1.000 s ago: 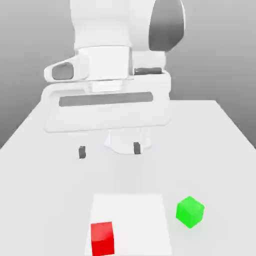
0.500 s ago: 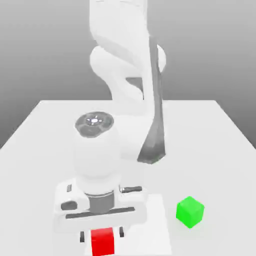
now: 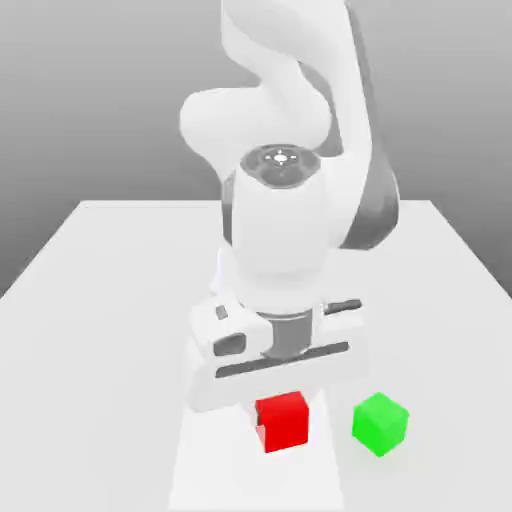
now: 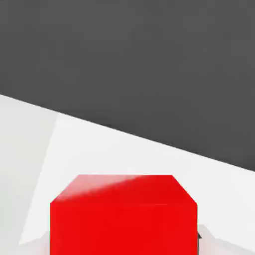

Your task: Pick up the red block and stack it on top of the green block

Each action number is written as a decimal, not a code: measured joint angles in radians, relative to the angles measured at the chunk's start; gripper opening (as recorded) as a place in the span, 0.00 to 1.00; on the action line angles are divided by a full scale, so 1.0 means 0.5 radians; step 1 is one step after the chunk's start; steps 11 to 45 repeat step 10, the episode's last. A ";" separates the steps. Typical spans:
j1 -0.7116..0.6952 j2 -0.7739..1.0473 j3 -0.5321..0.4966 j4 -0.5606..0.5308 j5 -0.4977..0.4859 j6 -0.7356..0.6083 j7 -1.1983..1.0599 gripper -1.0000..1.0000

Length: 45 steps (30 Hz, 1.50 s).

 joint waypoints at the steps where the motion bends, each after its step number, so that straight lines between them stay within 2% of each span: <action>1: 0.144 -0.062 0.067 -0.061 -0.020 0.001 0.043 0.00; 3: 0.440 -0.019 0.029 -0.102 -0.047 0.088 0.084 0.00; 4: 0.328 0.037 -0.031 -0.107 -0.048 0.149 0.088 0.00; 6: 0.298 0.169 -0.057 -0.107 -0.054 0.281 0.096 0.00; 7: 0.293 0.227 -0.060 -0.106 -0.057 0.338 0.099 1.00; 45: 0.293 0.227 -0.060 -0.106 -0.057 0.338 0.099 1.00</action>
